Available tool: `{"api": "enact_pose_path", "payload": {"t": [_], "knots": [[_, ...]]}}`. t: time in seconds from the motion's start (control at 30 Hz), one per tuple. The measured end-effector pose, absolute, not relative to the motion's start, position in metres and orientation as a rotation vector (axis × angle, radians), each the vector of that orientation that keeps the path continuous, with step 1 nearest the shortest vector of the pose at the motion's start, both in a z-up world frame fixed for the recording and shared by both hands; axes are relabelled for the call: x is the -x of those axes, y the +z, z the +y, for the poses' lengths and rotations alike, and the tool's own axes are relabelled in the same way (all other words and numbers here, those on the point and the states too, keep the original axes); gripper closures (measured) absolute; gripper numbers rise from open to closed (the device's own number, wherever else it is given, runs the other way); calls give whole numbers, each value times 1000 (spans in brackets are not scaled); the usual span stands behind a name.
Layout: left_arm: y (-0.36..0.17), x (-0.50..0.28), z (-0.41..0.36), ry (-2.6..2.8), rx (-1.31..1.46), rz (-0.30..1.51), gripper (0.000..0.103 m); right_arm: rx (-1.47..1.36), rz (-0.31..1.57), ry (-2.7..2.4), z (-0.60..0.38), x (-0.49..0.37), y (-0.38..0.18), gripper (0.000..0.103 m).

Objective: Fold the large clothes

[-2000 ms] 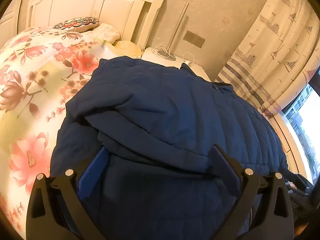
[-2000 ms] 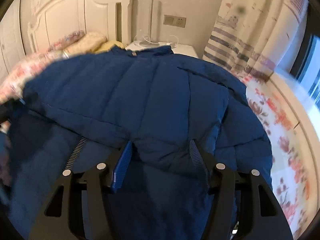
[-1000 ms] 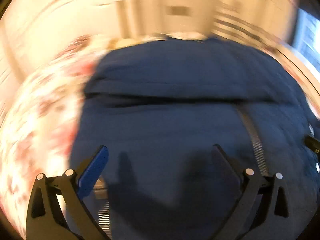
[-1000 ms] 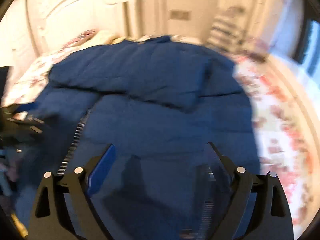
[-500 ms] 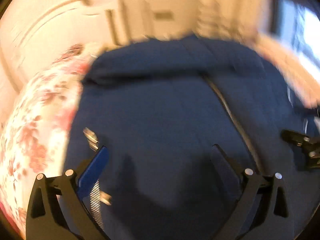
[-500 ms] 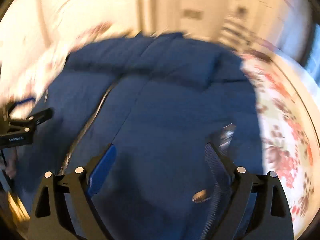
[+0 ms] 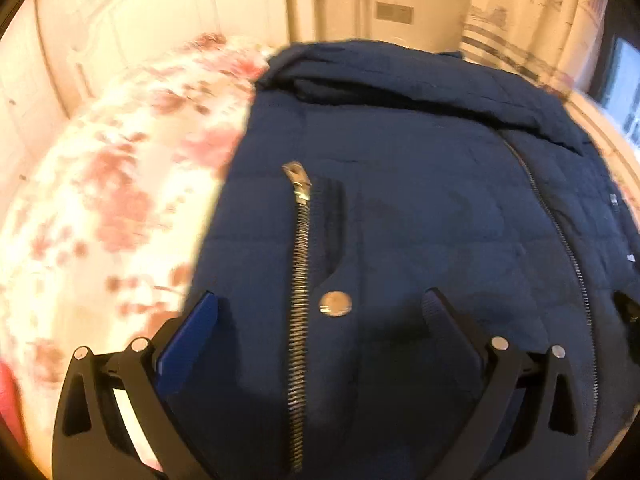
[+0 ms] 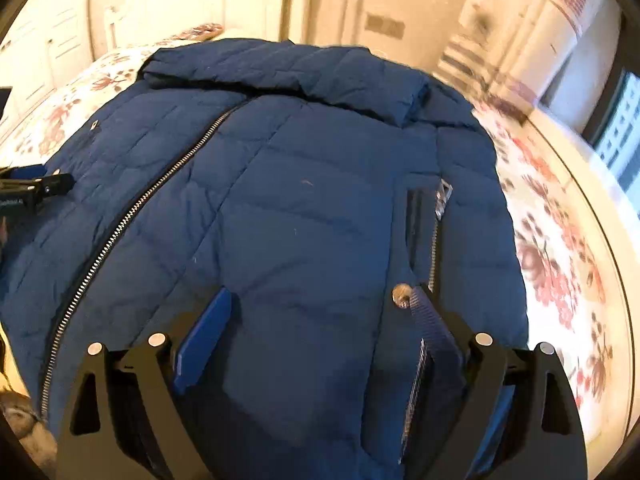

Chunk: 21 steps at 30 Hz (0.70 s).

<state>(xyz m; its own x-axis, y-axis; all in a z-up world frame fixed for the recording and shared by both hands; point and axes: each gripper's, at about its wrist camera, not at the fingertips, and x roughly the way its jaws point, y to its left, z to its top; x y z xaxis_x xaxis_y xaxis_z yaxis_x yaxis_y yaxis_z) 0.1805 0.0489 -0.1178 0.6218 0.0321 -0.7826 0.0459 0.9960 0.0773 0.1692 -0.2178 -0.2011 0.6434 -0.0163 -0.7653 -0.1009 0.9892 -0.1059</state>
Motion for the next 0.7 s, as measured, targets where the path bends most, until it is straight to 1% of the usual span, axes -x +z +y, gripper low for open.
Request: {"api": "enact_pose_path", "payload": {"t": [0.13, 0.2, 0.23, 0.27, 0.33, 0.4, 0.53, 0.57, 0.67, 0.7], "knots": [[-97, -144, 32, -174, -89, 812, 2, 178, 789, 139, -199, -134, -188, 17], [-105, -128, 15, -222, -154, 819, 2, 240, 806, 180, -184, -126, -200, 16], [-118, -124, 2, -231, -223, 843, 2, 283, 822, 179, -176, -124, -215, 17], [-133, -123, -5, -215, -274, 852, 2, 265, 783, 176, -179, -119, -219, 17], [-136, -120, 2, -220, -219, 803, 2, 175, 800, 188, -191, -118, -220, 16], [-130, -120, 11, -219, -195, 843, 2, 172, 822, 164, -196, -115, -212, 17], [-110, -102, 37, -225, -115, 802, 2, 174, 726, 160, -207, -90, -192, 17], [-110, -97, 42, -214, -118, 802, 2, 163, 724, 177, -211, -86, -193, 17], [-132, -91, 49, -167, -165, 846, 2, 157, 793, 165, -223, -87, -219, 16], [-135, -88, 53, -180, -138, 823, 2, 130, 745, 174, -227, -82, -223, 16]]}}
